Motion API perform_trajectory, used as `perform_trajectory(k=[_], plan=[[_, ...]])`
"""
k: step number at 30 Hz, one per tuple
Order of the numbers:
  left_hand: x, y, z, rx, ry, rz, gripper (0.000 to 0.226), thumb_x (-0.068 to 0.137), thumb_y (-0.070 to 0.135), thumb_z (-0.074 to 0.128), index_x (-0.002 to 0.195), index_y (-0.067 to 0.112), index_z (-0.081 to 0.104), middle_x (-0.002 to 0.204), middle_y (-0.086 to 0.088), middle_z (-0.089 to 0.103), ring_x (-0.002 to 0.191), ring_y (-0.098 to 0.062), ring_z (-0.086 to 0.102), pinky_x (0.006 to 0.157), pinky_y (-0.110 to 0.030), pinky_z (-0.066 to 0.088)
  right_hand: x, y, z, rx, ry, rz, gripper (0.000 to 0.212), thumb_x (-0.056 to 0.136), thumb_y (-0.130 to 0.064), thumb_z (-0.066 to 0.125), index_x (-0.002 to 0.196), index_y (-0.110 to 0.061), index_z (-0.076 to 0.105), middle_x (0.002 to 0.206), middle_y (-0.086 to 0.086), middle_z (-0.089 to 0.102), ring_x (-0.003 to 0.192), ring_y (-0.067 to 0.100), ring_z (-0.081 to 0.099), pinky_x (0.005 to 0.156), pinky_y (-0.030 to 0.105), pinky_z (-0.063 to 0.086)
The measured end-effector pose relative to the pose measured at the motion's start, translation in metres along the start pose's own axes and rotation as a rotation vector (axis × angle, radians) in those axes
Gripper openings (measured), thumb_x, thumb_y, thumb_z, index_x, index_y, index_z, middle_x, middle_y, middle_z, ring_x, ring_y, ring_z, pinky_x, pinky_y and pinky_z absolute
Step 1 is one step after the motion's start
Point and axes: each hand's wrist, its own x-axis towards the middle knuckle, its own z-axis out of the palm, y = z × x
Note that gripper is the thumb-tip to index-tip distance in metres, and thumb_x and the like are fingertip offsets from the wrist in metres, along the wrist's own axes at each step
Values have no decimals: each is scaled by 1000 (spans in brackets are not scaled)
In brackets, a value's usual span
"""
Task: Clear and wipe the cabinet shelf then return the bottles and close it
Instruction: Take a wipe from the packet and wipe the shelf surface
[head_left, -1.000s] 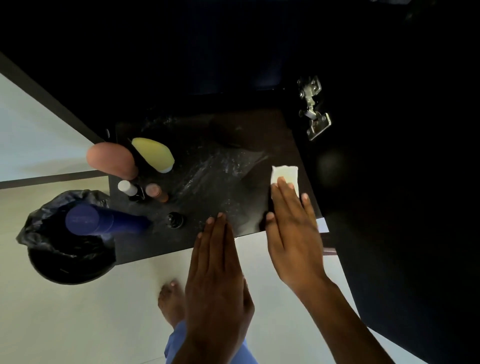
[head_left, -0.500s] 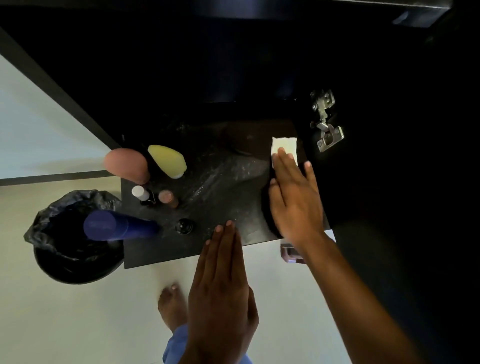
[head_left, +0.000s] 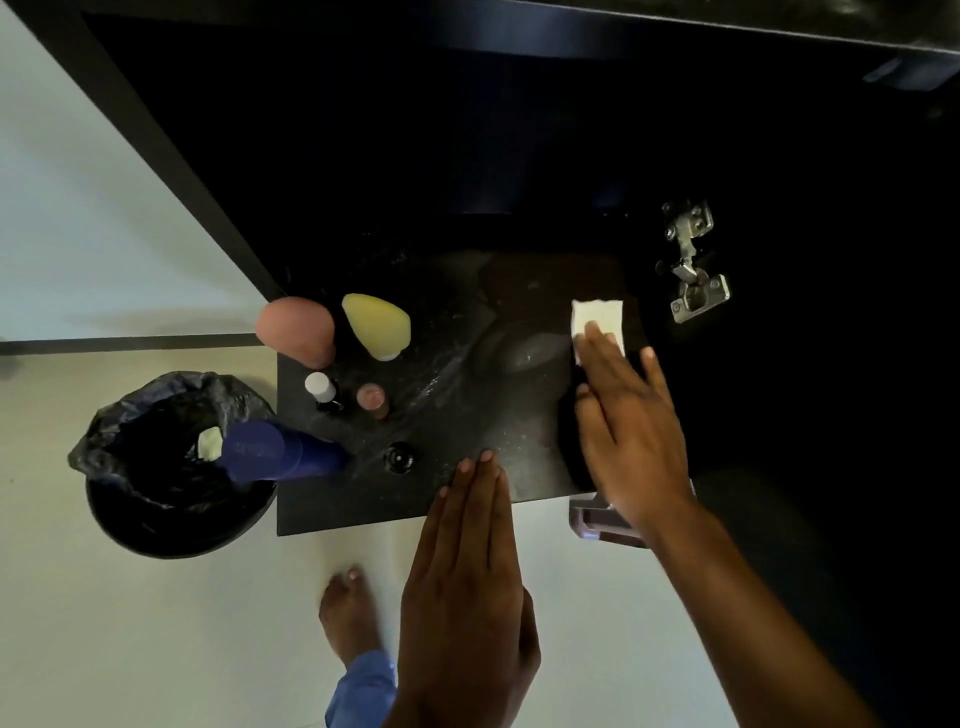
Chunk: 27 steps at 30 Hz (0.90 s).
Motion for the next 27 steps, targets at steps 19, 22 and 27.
perform_trajectory(k=[19, 22, 27], plan=[[1, -1, 11, 51, 72, -2, 65, 81, -4, 70, 145, -4, 55, 152, -17, 56, 142, -30, 49, 120, -37, 35, 42, -34, 19, 33, -23, -69, 58, 103, -30, 34, 159, -14, 36, 168, 5, 30, 158, 16, 23, 131, 37, 2], [3, 0, 12, 54, 137, 7, 60, 87, 3, 58, 147, -5, 51, 152, -16, 48, 139, -30, 48, 125, -37, 32, 11, -41, 19, 70, -101, -298, 51, 105, -23, 41, 155, -13, 44, 165, 5, 38, 156, 18, 30, 131, 42, 10], [3, 0, 13, 66, 117, 4, 66, 86, -1, 54, 151, -3, 45, 157, -15, 47, 148, -29, 44, 126, -36, 20, 13, -18, 9, -39, -60, -181, 55, 105, -30, 34, 157, -17, 41, 166, 0, 37, 155, 10, 30, 131, 40, 8]])
